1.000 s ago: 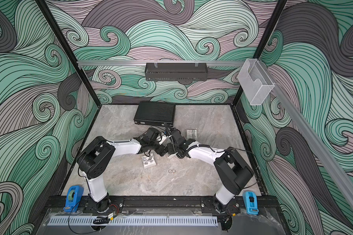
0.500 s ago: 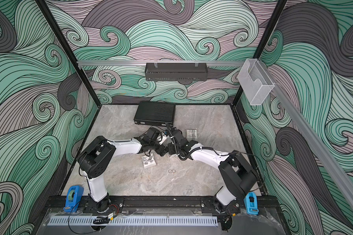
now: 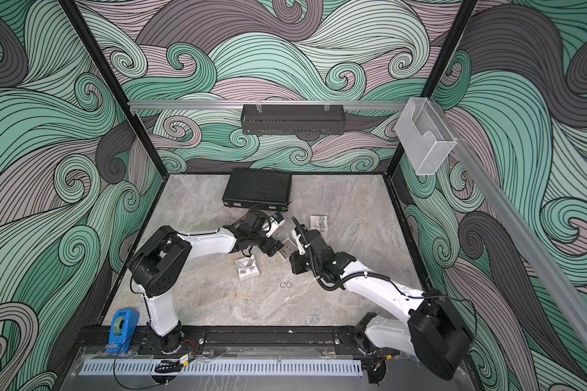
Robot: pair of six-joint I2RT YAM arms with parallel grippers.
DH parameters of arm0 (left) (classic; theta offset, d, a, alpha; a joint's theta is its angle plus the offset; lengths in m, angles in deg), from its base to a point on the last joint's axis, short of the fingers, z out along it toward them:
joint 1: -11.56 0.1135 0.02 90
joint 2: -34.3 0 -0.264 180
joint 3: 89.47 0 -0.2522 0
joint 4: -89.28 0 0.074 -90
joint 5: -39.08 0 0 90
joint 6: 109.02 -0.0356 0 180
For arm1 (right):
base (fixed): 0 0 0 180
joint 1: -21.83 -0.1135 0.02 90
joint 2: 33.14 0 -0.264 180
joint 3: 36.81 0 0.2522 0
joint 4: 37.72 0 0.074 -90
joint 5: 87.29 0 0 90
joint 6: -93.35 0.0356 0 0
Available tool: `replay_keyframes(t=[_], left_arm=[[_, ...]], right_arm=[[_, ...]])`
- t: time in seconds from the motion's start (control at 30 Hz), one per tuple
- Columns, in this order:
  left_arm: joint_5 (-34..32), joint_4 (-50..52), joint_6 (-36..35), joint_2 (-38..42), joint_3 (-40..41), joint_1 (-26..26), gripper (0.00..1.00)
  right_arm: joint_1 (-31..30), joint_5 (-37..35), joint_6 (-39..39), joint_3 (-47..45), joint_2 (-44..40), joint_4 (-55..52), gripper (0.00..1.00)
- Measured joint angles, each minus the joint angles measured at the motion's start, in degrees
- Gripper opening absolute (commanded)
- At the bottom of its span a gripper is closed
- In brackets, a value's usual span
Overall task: Take the rings out of the lift-off lid box
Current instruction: Place the ring at the center of the board.
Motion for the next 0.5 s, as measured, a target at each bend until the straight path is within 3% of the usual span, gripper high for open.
replay_keyframes(t=[0.23, 0.5], left_arm=[[-0.9, 1.29, -0.26, 1.03, 0.0, 0.0, 0.93], [-1.31, 1.49, -0.24, 4.83, 0.42, 0.0, 0.94]], right_arm=[[0.0, 3.96, 6.58, -9.68, -1.33, 2.01, 0.0], [0.0, 5.66, 10.47, -11.06, 3.23, 8.02, 0.0]])
